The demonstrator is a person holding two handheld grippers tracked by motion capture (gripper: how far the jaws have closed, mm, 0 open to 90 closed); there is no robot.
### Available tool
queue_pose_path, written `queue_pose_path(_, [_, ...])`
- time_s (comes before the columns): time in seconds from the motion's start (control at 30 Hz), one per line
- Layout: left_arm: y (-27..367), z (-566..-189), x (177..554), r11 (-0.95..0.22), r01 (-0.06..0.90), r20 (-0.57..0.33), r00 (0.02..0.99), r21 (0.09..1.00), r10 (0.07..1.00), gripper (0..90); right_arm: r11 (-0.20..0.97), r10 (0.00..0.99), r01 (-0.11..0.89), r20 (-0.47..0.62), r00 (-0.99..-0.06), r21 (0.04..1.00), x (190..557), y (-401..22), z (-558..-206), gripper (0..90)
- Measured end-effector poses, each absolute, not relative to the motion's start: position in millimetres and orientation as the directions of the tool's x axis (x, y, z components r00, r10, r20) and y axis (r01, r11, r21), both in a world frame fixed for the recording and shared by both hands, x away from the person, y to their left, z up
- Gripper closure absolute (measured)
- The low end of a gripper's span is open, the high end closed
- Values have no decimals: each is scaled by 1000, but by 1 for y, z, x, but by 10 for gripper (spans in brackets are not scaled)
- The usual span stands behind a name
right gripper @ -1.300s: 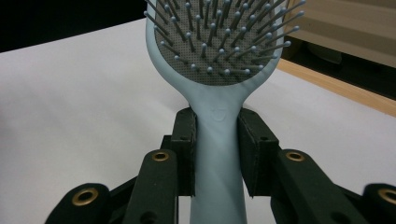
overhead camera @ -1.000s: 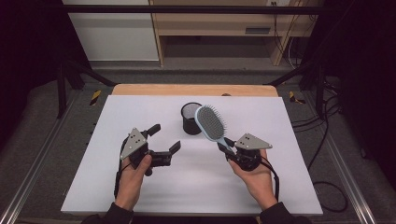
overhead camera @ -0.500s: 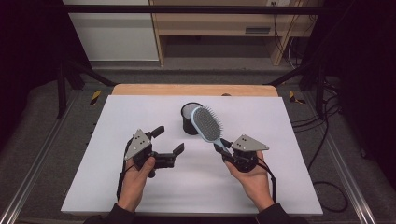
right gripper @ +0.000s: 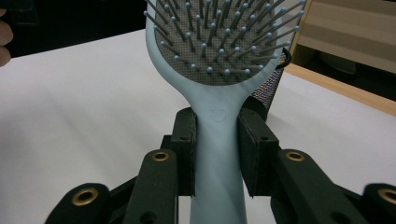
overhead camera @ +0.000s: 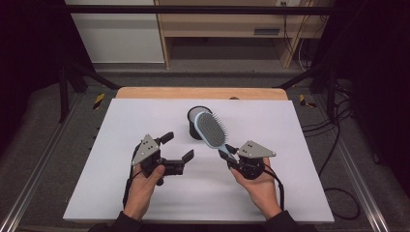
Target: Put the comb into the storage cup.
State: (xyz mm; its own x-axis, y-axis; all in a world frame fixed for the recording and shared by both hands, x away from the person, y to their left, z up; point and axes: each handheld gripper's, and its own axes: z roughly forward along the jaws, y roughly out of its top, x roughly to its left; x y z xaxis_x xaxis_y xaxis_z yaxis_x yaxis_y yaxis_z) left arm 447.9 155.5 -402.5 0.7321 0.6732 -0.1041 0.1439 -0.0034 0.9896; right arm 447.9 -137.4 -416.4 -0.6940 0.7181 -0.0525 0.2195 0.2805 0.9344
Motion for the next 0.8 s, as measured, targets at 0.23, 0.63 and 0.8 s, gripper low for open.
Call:
queue_pose_path(0.23, [151,-402,446,8,150,-118,741,989,661,29,280,706,208,-54,-706,937,445,-131,-417,697])
queue_pose_path(0.63, [152,-398,445,85,179,-191,749,980,635,29,277,673,190,-49,-738,942,441,-116,-418,697])
queue_pose_path(0.8, [152,-396,444,88,170,-187,746,981,639,29,278,667,186,-50,-743,942,440,-112,-419,697])
